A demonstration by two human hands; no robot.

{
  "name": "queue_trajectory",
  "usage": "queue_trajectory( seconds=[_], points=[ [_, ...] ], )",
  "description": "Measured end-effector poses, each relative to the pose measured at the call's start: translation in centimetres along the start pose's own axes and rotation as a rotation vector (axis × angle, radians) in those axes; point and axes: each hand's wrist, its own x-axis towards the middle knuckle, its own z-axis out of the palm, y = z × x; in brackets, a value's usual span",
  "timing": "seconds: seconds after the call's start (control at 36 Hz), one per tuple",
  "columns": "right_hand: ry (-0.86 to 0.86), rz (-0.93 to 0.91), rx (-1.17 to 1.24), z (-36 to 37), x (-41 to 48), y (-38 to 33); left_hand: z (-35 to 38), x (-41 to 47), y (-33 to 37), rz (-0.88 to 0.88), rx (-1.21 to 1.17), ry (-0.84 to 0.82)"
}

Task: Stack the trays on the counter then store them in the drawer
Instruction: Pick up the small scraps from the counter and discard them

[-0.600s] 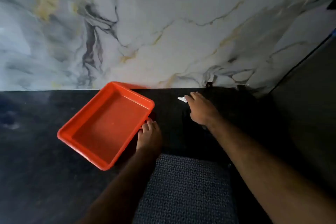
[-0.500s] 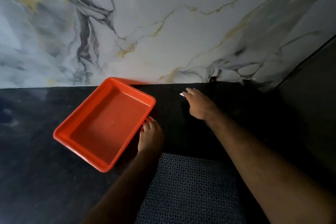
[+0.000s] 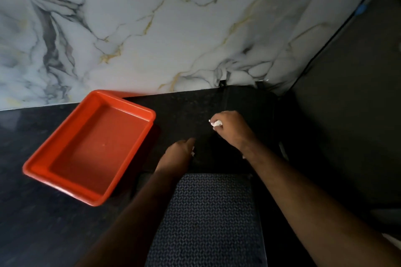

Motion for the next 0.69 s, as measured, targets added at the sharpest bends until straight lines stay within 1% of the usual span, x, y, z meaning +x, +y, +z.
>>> queue_trajectory(
  seconds=[0.08, 0.17, 0.22, 0.31, 0.39, 0.44, 0.53, 0.61, 0.69],
  points=[
    [0.125, 0.004, 0.074, -1.8, -4.2, 2.9, 1.4, -0.2, 3.7, 0.030, -0.116, -0.006],
    [0.215, 0.091, 0.087, -2.7, -9.2, 6.9, 2.8, 0.4, 7.3, 0.132, -0.119, -0.001],
    [0.236, 0.161, 0.062, -2.8, -12.6, 9.5, 3.6, 1.0, 9.6, 0.191, -0.098, -0.004],
    [0.219, 0.216, 0.051, -2.1, -16.6, 12.4, 5.2, 2.1, 12.5, 0.272, -0.041, -0.009],
    [0.101, 0.217, -0.025, -1.1, -18.7, 13.8, 6.8, 2.8, 14.4, 0.324, 0.019, -0.045],
    [0.054, 0.192, -0.064, -0.5, -19.4, 14.2, 7.8, 3.1, 15.0, 0.320, 0.071, -0.057],
    [0.045, 0.161, -0.084, -0.1, -19.8, 14.7, 8.8, 3.3, 15.8, 0.288, 0.093, -0.028],
    [0.011, 0.164, -0.011, -0.2, -20.8, 15.4, 9.4, 3.3, 17.3, 0.238, 0.099, -0.012],
    [0.114, 0.165, 0.178, -1.5, -22.9, 16.9, 10.1, 2.7, 19.7, 0.248, 0.082, -0.012]
  ],
)
